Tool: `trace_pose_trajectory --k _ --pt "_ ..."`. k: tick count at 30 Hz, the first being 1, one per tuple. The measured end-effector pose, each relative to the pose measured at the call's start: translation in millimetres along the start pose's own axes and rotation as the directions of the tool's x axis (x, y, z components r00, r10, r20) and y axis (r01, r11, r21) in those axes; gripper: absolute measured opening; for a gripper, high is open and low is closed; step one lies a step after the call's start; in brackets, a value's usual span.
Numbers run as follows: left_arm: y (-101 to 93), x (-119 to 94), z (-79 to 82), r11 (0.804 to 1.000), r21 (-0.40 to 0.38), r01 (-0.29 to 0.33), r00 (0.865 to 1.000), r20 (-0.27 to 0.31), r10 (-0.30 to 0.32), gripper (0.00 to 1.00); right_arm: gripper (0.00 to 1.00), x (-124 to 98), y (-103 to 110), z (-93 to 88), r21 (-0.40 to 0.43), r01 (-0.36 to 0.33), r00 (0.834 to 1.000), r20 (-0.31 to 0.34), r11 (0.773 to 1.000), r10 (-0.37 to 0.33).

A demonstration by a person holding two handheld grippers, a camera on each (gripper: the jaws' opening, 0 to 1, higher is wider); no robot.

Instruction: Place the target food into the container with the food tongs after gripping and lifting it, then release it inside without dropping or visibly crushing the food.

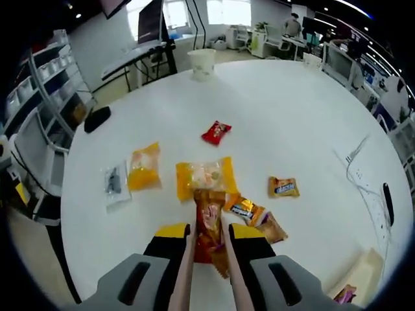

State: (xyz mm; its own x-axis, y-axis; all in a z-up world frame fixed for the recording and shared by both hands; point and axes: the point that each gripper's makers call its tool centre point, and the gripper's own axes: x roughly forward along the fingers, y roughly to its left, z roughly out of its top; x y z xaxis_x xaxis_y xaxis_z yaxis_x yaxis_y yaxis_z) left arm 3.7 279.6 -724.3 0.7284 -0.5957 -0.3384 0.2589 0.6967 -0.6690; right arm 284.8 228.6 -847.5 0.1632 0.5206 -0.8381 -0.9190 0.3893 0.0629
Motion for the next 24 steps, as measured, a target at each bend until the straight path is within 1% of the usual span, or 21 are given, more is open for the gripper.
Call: trace_pose_trajectory --k 8,13,18,21,24 --pt "2.1 -4.8 -1.7 1.000 0.000 -0.009 1.000 -0.003 0.009 0.42 0.22 1.1 -2.2 -1.0 0.033 0.006 1.000 0.001 0.999 -0.006" --pt "2.0 -4.4 -1.4 1.000 0.002 -0.007 1.000 -0.002 0.007 0.42 0.21 1.1 -3.7 -1.1 0.036 0.013 1.000 0.002 0.999 -0.013" --pt "0.2 -2.6 -3.1 1.000 0.002 0.002 1.000 -0.005 -0.002 0.42 0.22 -2.3 -3.4 -0.1 0.037 0.015 1.000 0.010 0.999 -0.016" --pt "-1.1 -2.0 -3.6 1.000 0.004 0.007 1.000 -0.006 -0.007 0.42 0.22 -8.2 -2.0 2.4 0.047 0.017 1.000 0.022 0.999 -0.018" --pt "-1.5 -2.2 -3.4 1.000 0.006 0.009 1.000 -0.005 -0.009 0.42 0.22 -8.1 -2.3 1.6 0.054 0.018 0.999 0.029 0.998 -0.019"
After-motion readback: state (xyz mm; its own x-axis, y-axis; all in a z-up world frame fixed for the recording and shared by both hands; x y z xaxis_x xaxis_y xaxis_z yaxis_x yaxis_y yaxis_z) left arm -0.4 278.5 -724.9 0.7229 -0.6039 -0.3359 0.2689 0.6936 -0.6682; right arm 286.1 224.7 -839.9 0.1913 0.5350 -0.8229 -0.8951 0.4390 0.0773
